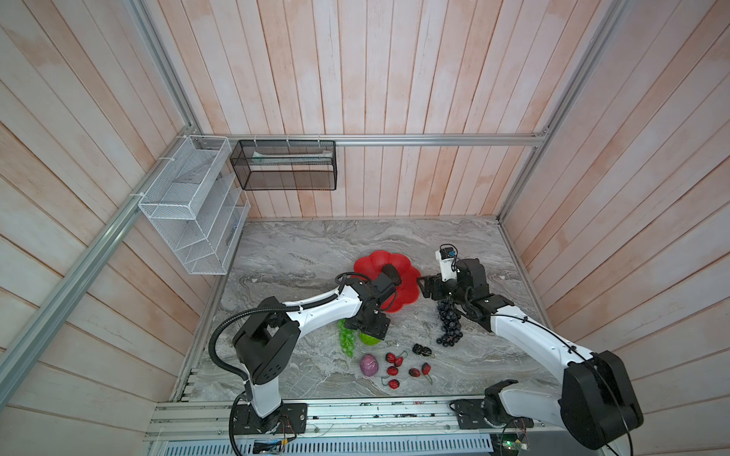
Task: Place and organize the fake fruits in the fruit bowl
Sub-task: 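Release the avocado with the right gripper while the left gripper reaches the lime-green fruit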
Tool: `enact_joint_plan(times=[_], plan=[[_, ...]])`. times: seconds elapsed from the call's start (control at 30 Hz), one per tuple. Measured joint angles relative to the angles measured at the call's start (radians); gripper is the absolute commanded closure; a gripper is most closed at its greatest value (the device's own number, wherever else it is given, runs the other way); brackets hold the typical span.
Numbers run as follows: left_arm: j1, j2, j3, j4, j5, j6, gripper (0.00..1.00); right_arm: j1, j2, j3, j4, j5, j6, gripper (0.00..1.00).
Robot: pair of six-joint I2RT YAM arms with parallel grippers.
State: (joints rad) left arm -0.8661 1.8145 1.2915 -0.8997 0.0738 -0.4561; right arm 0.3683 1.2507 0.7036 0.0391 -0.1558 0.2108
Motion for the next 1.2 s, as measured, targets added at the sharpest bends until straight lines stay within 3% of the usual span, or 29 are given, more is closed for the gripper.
enact_joint_plan(times=[0.33, 0.53, 0.77, 1.2], plan=[[-0.010, 0.047, 0.003, 0.013, 0.024, 0.000, 0.17, -0.006, 0.000, -0.004, 0.020, -0.007, 0.003, 0.19], [-0.011, 0.061, 0.005, 0.025, 0.029, 0.000, 0.28, -0.013, 0.000, -0.017, 0.029, -0.008, 0.003, 0.19], [-0.011, 0.063, 0.013, 0.024, 0.061, 0.003, 0.49, -0.019, 0.000, -0.020, 0.037, -0.014, 0.003, 0.19], [0.007, -0.022, 0.069, -0.005, 0.098, 0.023, 0.49, -0.019, 0.000, -0.013, 0.037, -0.022, 0.012, 0.20]])
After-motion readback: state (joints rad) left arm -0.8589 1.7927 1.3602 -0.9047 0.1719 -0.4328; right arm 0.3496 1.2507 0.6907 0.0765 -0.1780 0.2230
